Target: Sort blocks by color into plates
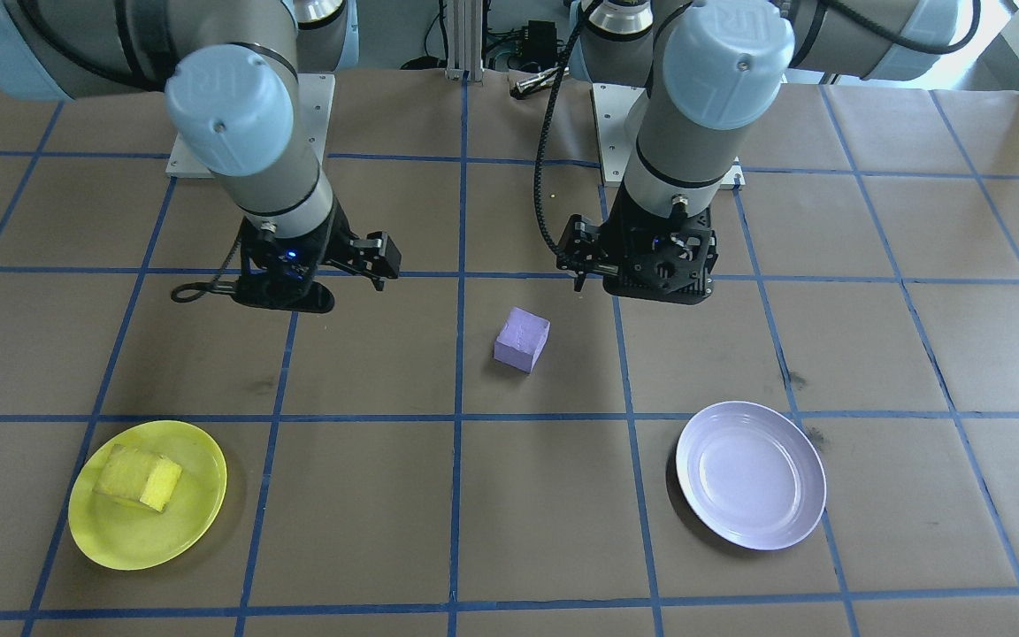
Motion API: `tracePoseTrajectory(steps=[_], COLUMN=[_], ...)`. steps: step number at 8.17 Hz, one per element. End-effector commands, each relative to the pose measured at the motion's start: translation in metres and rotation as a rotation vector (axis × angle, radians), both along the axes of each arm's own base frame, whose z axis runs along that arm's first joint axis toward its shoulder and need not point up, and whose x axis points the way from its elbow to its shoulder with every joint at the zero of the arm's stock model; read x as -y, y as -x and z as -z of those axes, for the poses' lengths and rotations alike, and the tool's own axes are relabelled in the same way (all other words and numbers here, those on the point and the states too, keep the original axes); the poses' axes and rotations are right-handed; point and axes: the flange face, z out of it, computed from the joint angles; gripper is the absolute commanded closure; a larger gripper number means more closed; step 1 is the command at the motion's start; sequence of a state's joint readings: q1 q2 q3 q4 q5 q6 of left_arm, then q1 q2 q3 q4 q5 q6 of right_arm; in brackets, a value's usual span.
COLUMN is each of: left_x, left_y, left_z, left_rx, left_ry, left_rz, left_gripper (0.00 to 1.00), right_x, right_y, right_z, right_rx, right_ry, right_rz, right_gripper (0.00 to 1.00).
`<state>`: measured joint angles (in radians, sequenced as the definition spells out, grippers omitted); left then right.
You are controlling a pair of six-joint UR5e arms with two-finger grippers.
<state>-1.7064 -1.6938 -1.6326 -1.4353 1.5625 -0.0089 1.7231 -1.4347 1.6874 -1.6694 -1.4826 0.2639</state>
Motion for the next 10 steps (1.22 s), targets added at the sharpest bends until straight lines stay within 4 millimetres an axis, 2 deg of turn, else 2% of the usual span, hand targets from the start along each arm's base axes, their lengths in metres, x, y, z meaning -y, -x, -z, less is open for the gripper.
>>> tracePoseTrajectory(steps=[1,3,5,8,10], left_x=[-0.013,-0.03,-0.033,-0.015,-0.018], left_y=[0.049,0.045,0.045,0.06,0.062], left_z=[0.046,0.079,0.114,0.172,0.184], left_rx=[0.013,0.016,0.013,-0.076,-0.08], left_ry=[-0.089,-0.136,-0.149,-0.188,-0.215], left_rz=[0.132,0.202,0.199,0.179,0.18], left_gripper=[0.0,0.0,0.0,0.0,0.0], right_x=[-0.025,-0.043,-0.037,-0.043,-0.048], right_y=[0.061,0.062,0.062,0.062,0.063], right_z=[-0.071,-0.108,-0.125,-0.122,-0.116], right_rx=[-0.057,-0.057,-0.066,-0.063,-0.067], right_ry=[0.097,0.211,0.336,0.307,0.259], right_rz=[0.025,0.026,0.026,0.026,0.005], right_gripper=[0.0,0.0,0.0,0.0,0.0])
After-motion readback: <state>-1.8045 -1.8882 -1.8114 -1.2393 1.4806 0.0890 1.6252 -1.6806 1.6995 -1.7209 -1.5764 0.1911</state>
